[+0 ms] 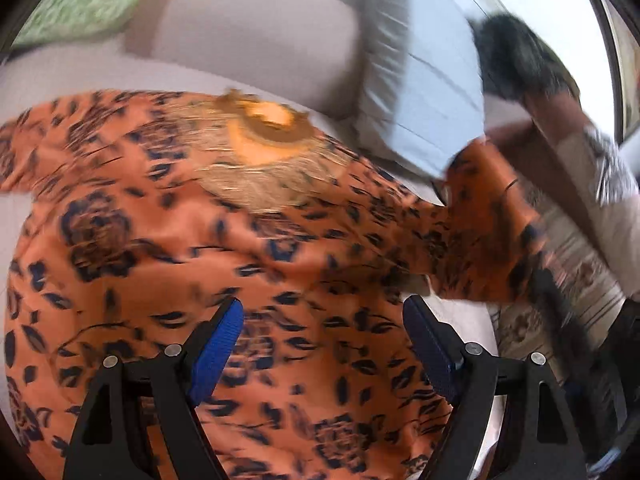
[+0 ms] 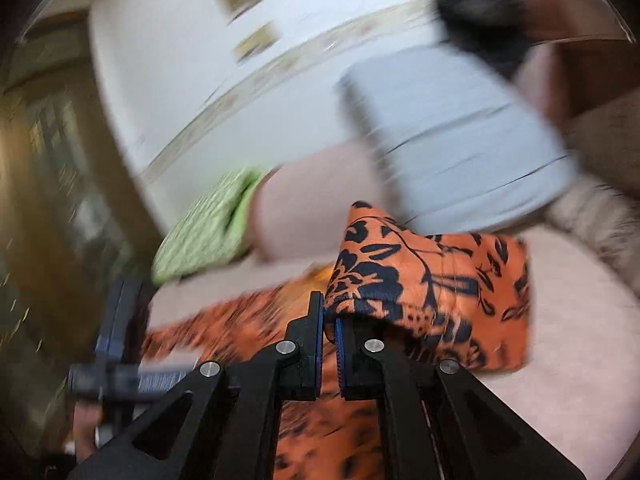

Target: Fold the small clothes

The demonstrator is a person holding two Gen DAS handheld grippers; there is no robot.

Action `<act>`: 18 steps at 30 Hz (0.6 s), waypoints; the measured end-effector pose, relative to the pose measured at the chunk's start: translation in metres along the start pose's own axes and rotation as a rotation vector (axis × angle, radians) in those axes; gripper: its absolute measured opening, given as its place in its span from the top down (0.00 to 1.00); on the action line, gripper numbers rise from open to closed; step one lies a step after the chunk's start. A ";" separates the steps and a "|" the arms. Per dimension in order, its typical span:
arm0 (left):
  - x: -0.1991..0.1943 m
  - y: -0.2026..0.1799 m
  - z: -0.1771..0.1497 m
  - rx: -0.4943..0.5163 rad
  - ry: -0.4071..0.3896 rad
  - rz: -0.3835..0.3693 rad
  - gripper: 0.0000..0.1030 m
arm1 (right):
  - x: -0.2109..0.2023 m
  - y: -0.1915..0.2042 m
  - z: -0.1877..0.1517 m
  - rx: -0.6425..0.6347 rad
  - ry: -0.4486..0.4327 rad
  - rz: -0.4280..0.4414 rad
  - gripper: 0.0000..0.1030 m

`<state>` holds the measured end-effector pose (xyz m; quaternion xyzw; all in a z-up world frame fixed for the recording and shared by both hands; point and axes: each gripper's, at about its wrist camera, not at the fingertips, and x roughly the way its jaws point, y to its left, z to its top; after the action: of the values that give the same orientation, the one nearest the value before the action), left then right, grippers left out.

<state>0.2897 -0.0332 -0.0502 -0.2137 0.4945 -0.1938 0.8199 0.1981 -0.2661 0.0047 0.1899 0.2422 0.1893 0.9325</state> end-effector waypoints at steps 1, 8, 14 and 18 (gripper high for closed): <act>-0.007 0.017 0.000 -0.028 -0.006 -0.006 0.21 | 0.013 0.011 -0.007 -0.019 0.046 0.027 0.95; -0.005 0.105 -0.011 -0.251 0.039 -0.085 0.21 | 0.088 0.075 -0.083 -0.155 0.325 0.117 0.95; 0.021 0.115 -0.013 -0.271 0.097 -0.112 0.21 | 0.111 0.087 -0.139 -0.297 0.536 0.036 0.73; 0.028 0.085 -0.014 -0.150 0.135 -0.074 0.21 | 0.084 0.092 -0.146 -0.339 0.550 0.043 0.52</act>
<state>0.2987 0.0207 -0.1223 -0.2790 0.5536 -0.2003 0.7587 0.1659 -0.1115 -0.1047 -0.0214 0.4462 0.2908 0.8461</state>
